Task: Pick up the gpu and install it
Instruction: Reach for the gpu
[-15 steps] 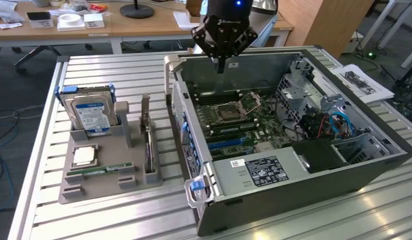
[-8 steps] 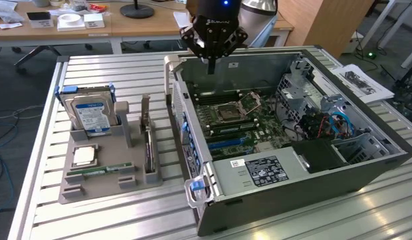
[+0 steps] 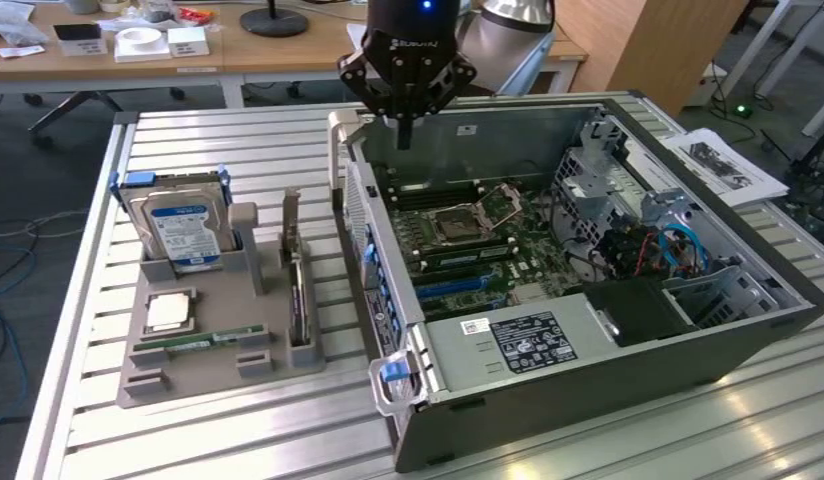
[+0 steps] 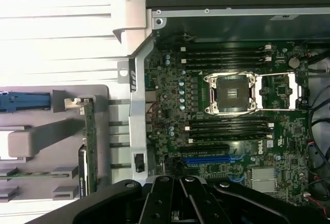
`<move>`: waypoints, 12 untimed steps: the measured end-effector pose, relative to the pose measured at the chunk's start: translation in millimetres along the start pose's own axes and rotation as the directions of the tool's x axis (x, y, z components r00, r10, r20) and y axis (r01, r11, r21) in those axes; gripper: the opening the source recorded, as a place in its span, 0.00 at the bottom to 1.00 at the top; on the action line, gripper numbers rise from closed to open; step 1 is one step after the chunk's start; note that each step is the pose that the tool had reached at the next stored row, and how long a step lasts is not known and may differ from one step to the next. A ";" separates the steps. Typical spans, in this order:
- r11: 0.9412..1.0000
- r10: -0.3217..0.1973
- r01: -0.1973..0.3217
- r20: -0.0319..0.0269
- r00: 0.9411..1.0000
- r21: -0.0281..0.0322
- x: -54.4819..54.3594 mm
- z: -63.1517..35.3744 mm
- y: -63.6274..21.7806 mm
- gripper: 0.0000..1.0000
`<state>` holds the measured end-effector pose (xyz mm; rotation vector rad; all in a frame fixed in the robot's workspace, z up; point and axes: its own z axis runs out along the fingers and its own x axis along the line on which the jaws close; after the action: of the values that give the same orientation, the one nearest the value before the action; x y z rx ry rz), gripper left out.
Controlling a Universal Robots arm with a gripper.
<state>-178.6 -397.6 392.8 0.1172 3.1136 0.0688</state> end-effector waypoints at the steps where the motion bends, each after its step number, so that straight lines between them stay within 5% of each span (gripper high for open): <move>1: 1.000 0.000 0.000 0.000 1.000 0.000 1.9 0.0 -0.1 0.11; 12: 1.000 0.000 0.000 0.000 1.000 0.000 20.4 -0.4 -1.1 0.11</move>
<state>-199.1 -397.3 392.7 0.1173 3.1137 0.0689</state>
